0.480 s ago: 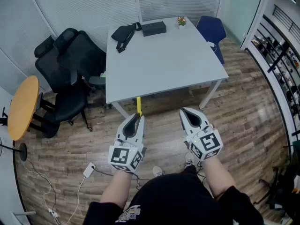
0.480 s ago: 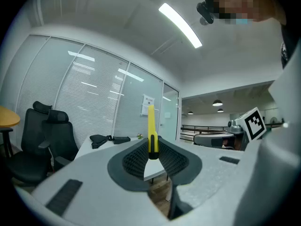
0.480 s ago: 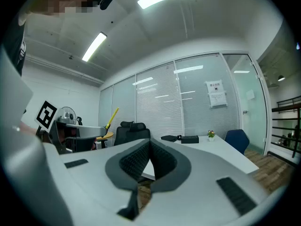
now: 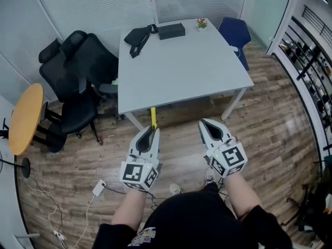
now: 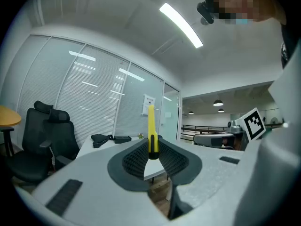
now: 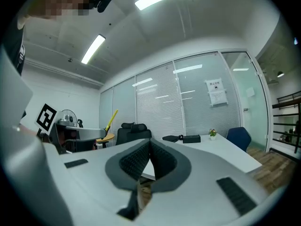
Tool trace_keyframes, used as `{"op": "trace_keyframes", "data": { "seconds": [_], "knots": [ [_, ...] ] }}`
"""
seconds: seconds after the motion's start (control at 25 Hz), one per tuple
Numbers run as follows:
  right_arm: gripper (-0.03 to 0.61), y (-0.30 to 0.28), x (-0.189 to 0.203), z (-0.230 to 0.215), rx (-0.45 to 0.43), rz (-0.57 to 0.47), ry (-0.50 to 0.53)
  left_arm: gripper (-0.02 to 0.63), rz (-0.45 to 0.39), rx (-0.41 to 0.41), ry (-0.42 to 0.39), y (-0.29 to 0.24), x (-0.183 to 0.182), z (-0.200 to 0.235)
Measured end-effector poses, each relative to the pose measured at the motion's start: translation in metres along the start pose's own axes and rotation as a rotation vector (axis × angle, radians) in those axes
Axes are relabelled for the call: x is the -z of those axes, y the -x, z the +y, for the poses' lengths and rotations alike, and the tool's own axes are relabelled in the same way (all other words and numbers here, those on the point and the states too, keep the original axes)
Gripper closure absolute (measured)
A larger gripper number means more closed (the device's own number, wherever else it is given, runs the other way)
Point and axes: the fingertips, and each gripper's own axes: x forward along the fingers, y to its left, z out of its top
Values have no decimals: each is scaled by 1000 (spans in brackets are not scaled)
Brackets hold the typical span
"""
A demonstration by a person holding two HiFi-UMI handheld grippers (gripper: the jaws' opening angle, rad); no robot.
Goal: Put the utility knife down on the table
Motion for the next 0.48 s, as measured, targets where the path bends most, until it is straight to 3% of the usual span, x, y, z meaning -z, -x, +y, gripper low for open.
{"op": "trace_keyframes", "data": {
  "seconds": [0.48],
  "knots": [
    [575,-5,-1,24,15,3,25,548,-1,20,7,18,0,16]
  ]
}}
